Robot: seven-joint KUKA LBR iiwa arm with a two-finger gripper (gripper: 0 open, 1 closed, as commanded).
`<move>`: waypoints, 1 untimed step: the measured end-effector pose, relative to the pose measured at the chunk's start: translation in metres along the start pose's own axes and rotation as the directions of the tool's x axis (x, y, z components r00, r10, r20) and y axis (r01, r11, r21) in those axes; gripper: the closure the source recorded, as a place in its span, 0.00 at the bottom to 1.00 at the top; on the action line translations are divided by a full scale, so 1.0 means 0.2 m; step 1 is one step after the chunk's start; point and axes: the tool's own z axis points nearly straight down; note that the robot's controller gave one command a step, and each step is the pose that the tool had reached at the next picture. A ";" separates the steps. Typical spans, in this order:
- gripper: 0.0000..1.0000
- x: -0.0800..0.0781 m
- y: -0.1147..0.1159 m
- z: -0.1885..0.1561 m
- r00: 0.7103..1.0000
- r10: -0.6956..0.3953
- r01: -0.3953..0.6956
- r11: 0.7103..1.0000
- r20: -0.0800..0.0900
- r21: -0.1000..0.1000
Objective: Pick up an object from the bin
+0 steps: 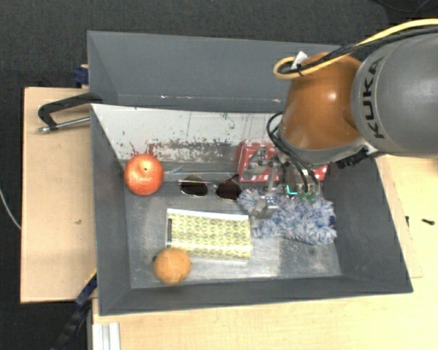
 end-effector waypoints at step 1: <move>0.00 -0.01 0.00 -0.02 1.000 0.001 -0.001 1.000 0.009 0.000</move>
Offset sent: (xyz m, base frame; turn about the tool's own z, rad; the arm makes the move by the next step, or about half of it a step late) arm -0.0482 0.0627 -0.0789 -0.1201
